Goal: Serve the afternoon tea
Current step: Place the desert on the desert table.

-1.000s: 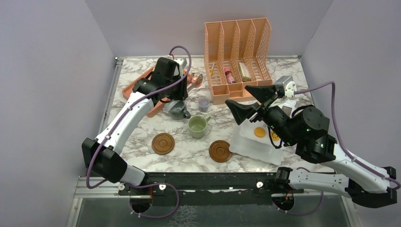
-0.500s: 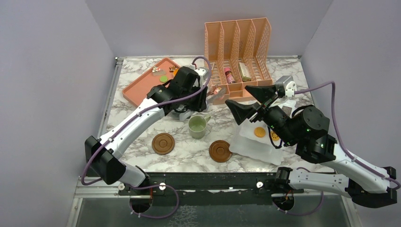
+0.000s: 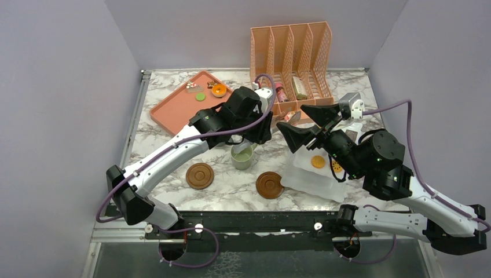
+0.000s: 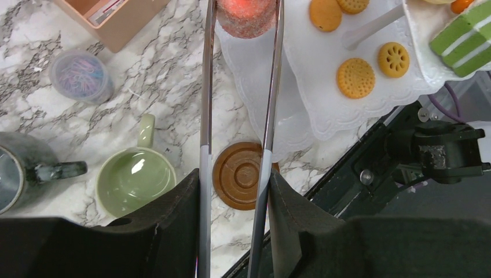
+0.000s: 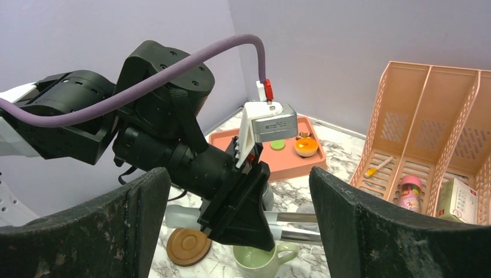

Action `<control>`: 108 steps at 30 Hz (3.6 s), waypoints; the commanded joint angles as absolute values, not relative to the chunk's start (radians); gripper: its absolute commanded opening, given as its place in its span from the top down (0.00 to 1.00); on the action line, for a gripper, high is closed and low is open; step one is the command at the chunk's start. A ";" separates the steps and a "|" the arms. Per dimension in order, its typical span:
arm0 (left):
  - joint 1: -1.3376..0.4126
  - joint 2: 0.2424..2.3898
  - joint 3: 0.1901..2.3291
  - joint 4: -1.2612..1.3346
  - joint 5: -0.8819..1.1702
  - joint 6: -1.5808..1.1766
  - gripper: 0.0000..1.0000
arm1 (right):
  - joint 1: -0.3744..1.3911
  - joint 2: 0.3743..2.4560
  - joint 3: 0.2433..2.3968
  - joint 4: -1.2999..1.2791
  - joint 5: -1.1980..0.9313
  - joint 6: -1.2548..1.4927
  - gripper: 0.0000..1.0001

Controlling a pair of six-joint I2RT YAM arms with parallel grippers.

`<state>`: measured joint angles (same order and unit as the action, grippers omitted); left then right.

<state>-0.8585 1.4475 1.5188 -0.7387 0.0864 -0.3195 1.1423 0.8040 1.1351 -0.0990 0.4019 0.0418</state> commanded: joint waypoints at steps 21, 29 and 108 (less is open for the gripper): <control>-1.044 1.575 1.563 -0.647 0.060 -0.362 0.63 | 1.141 0.805 1.157 -0.080 0.381 0.042 0.05; -1.062 1.591 1.568 -0.659 0.036 -0.372 0.61 | 1.141 0.820 1.164 -0.079 0.377 0.040 0.05; -1.151 1.697 1.815 -0.965 -0.140 -0.385 0.56 | 1.141 0.768 1.130 -0.070 0.387 0.030 0.05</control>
<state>-1.1412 1.7138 1.7763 -0.9550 -0.1184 -0.3828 1.1442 0.7776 1.1294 -0.0727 0.3782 0.0292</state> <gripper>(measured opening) 0.419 0.951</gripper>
